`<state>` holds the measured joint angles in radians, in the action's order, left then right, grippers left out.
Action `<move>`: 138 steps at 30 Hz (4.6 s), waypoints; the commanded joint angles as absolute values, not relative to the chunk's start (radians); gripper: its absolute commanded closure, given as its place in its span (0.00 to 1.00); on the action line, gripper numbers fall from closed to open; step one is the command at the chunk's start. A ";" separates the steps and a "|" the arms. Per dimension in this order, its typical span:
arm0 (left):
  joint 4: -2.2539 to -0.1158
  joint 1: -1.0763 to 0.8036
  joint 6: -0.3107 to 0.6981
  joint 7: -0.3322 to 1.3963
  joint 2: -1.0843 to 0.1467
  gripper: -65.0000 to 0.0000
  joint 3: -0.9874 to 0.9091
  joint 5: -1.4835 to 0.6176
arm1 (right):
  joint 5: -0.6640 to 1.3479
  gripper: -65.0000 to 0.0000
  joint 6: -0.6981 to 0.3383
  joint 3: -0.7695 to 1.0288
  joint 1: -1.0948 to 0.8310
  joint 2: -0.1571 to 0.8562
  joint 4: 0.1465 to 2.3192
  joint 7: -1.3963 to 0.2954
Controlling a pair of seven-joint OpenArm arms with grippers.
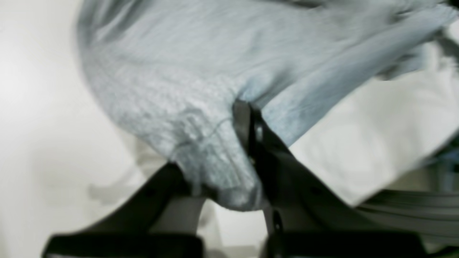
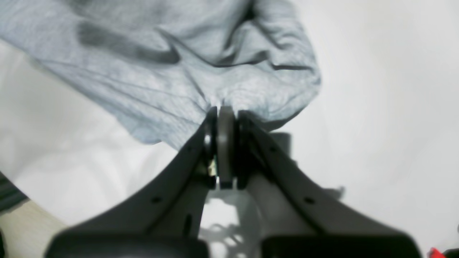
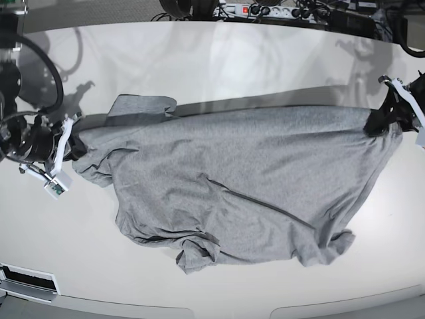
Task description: Layout the t-shirt on the table in an organized manner, then fold the t-shirt properly
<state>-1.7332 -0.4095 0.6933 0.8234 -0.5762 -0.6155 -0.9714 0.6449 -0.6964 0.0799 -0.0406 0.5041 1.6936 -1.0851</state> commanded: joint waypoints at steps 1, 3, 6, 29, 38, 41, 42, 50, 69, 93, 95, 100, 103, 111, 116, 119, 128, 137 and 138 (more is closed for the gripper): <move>-1.747 -0.408 0.698 0.822 -0.614 1.00 -0.626 -1.019 | 0.654 1.00 -0.698 0.087 -0.048 0.527 1.757 -1.074; -1.747 -0.408 0.698 0.845 -0.647 1.00 -0.626 -1.055 | 0.655 1.00 -0.698 0.087 -0.100 0.539 1.851 -1.085; -1.747 -0.408 0.698 0.847 -0.693 1.00 -0.626 -1.056 | 0.655 1.00 -0.698 0.087 -0.167 0.546 1.977 -1.121; -1.747 -0.408 0.698 1.287 -0.802 1.00 -0.625 -1.477 | 0.943 1.00 -0.698 0.088 -0.403 0.653 2.154 -1.396; -1.747 -0.481 0.698 1.396 -0.827 1.00 -0.625 -1.484 | 1.112 1.00 -0.698 0.088 -0.453 0.702 2.163 -1.396; -1.747 -0.505 0.698 1.396 -0.843 1.00 -0.625 -1.484 | 1.192 1.00 -0.698 0.088 -0.455 0.744 2.163 -1.396; -1.747 -0.514 0.698 1.396 -0.849 1.00 -0.625 -1.484 | 1.217 1.00 -0.698 0.088 -0.455 0.758 2.163 -1.396; -1.747 -0.514 0.698 1.396 -0.867 1.00 -0.625 -1.484 | 1.231 1.00 -0.698 0.088 -0.456 0.798 2.163 -1.396; -1.747 -0.537 0.698 1.365 -0.859 1.00 -0.672 -1.477 | 1.146 1.00 -0.698 0.156 -0.469 0.792 2.162 -1.328; -1.666 0.128 0.631 0.899 -1.162 1.00 -0.611 -1.143 | 0.923 1.00 -0.577 0.352 0.082 0.785 2.151 -1.053; -1.646 0.069 0.652 0.989 -1.121 1.00 -0.611 -1.202 | 0.982 1.00 -0.622 0.352 0.017 0.773 2.151 -1.090; -1.582 -0.059 0.698 1.108 -0.997 1.00 -0.611 -1.277 | 1.121 1.00 -0.698 0.346 -0.130 0.746 2.150 -1.218; -1.566 -0.111 0.698 1.108 -0.957 1.00 -0.611 -1.276 | 1.166 1.00 -0.698 0.329 -0.174 0.743 2.150 -1.322; -1.566 -0.359 0.698 1.313 -0.931 1.00 -0.611 -1.353 | 1.223 1.00 -0.698 0.178 -0.406 0.743 2.143 -1.386; -1.566 -0.488 0.698 1.396 -0.931 1.00 -0.610 -1.484 | 1.223 1.00 -0.698 0.055 -0.466 0.743 2.143 -1.396; -1.566 -0.540 0.698 1.396 -0.931 1.00 -0.610 -1.484 | 1.221 1.00 -0.698 0.025 -0.466 0.743 2.143 -1.396; -1.612 0.136 0.468 0.636 -1.206 1.00 -0.610 -0.967 | 0.635 1.00 -0.527 0.193 0.124 0.754 2.146 -1.047; -1.607 0.373 0.542 0.879 -1.353 1.00 -0.609 -1.129 | 1.017 1.00 -0.538 0.559 0.318 0.844 2.227 -1.193; -1.601 0.344 0.566 0.885 -1.348 1.00 -0.610 -1.132 | 1.035 1.00 -0.521 0.579 0.310 0.868 2.265 -1.193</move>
